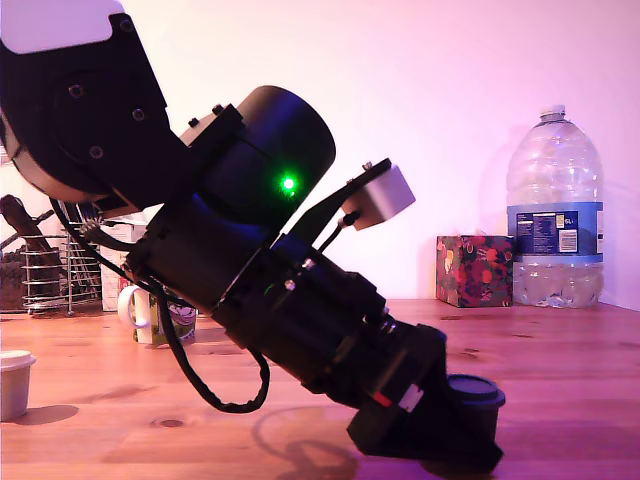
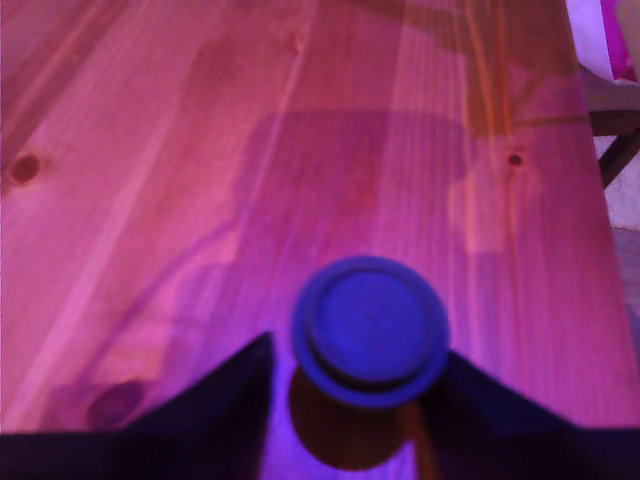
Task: Pick up the coffee capsules from the table one by one and drop them inside the nearest coffee cup
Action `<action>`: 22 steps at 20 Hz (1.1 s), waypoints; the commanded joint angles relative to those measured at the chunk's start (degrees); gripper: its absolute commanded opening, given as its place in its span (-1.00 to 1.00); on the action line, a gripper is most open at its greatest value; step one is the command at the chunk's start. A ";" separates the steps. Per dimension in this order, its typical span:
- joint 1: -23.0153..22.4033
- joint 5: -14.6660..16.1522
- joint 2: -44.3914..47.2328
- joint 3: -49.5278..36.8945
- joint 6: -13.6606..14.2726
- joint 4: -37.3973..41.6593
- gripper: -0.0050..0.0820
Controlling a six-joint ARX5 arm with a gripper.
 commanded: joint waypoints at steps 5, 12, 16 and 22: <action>-0.22 1.53 1.75 -0.22 0.87 -0.09 -0.67; -0.15 2.14 1.31 -1.07 0.74 3.21 -0.67; 0.87 0.42 -2.19 -5.20 -0.83 9.07 -0.67; 4.35 -3.48 -10.67 -9.33 -3.69 11.43 -0.67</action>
